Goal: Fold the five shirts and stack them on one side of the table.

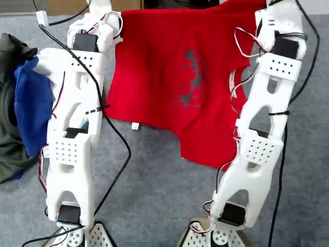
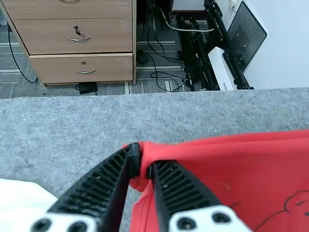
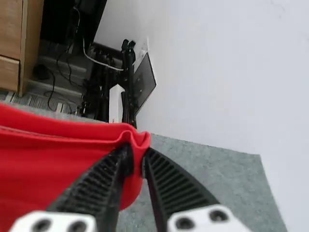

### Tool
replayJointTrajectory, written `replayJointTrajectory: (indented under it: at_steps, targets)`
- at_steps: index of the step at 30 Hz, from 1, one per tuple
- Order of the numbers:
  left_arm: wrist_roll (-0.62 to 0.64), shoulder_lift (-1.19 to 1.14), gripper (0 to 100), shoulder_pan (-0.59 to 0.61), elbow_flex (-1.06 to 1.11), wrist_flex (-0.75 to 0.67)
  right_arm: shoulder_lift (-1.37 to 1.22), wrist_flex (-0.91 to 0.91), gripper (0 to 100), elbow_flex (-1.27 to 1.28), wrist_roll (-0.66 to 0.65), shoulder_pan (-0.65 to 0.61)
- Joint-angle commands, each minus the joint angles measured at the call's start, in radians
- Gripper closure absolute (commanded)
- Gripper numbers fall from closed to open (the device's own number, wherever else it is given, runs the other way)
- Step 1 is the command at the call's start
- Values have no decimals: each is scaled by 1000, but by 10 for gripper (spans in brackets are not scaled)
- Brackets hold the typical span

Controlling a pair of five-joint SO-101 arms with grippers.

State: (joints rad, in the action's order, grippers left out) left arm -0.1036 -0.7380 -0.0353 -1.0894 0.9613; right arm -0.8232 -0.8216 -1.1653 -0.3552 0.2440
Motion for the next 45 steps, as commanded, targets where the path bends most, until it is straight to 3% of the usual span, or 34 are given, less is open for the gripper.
replayJointTrajectory:
  at_steps: [1, 5, 11, 16, 19, 26, 29, 35, 45]
  targets:
    - [0, 94, 981, 49, -112, 57, 41, -17, 996, -71, 86, 25]
    - [-2, 160, 981, 20, -247, 172, 79, -98, 996, -202, 173, 44]
    - [-46, 173, 981, -61, -388, 417, 104, -308, 995, -403, 167, 44]
    - [-121, 67, 981, -63, -367, 463, 81, -457, 996, -394, 37, 42]
    - [-123, -24, 981, -54, -371, 397, 22, -430, 996, -384, 31, 41]
    - [-57, -236, 981, 14, -371, 40, -194, -198, 996, -395, 29, -19]
    - [-21, -274, 981, 41, -373, -3, -228, -181, 996, -395, 31, -33]
    - [-29, -262, 981, 52, -505, 244, -234, -350, 996, -479, 34, -8]
    - [-29, -277, 981, 51, -582, 698, -154, -876, 996, -503, -69, -5]
